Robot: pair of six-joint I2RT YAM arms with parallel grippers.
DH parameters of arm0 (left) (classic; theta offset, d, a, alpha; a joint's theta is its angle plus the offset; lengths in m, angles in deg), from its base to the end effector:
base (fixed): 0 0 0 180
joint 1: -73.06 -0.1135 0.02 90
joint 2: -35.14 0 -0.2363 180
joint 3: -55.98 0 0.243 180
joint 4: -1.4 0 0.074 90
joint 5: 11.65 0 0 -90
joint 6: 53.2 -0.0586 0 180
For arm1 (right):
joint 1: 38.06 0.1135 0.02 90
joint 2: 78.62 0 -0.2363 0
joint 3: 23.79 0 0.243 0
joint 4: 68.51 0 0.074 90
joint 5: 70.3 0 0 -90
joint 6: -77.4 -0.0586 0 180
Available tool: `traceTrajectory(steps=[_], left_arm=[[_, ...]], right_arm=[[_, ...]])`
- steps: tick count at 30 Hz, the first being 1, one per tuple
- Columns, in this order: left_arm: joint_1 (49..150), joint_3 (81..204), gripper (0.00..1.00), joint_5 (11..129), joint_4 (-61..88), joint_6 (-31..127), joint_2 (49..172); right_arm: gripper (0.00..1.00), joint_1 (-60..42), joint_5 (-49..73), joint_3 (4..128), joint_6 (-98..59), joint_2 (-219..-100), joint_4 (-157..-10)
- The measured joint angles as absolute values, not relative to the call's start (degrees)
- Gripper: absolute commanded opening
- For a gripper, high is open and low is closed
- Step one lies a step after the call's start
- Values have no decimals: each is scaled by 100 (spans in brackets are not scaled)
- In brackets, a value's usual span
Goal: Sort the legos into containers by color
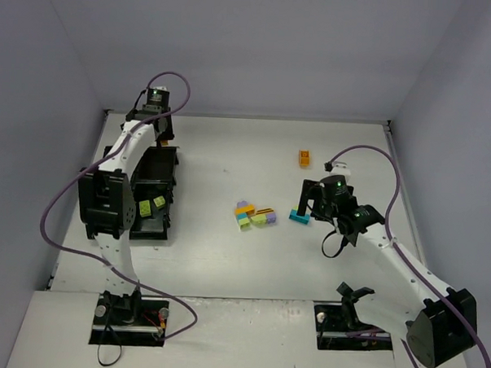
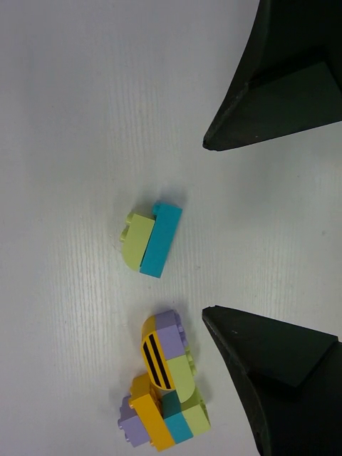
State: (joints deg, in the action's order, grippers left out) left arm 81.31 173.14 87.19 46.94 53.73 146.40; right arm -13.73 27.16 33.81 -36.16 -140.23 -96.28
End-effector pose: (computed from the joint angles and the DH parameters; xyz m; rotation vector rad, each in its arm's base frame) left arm 0.4456 -0.0555 0.2745 -0.2520 2.2394 -0.0609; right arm 0.2422 0.1012 0.2348 0.0633 2.1400 0.3560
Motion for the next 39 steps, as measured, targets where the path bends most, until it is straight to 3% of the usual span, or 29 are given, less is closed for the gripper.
traceTrajectory(steps=[6,21,31,39], left_arm=[[7871,17349,1,8623,4673,5264,15475],[7667,17592,52,8551,4565,5202,16002],[7669,17585,56,8293,4653,5423,15875],[7724,17045,70,7783,4989,6109,14407]], right_arm=[[88,-1373,2727,3381,-3613,-14058,-9626],[88,-1443,2996,3801,-3559,-14718,-9567],[86,-1742,2966,4942,-3353,-16208,-9110],[85,-2291,2845,6431,-3036,-18062,-8737]])
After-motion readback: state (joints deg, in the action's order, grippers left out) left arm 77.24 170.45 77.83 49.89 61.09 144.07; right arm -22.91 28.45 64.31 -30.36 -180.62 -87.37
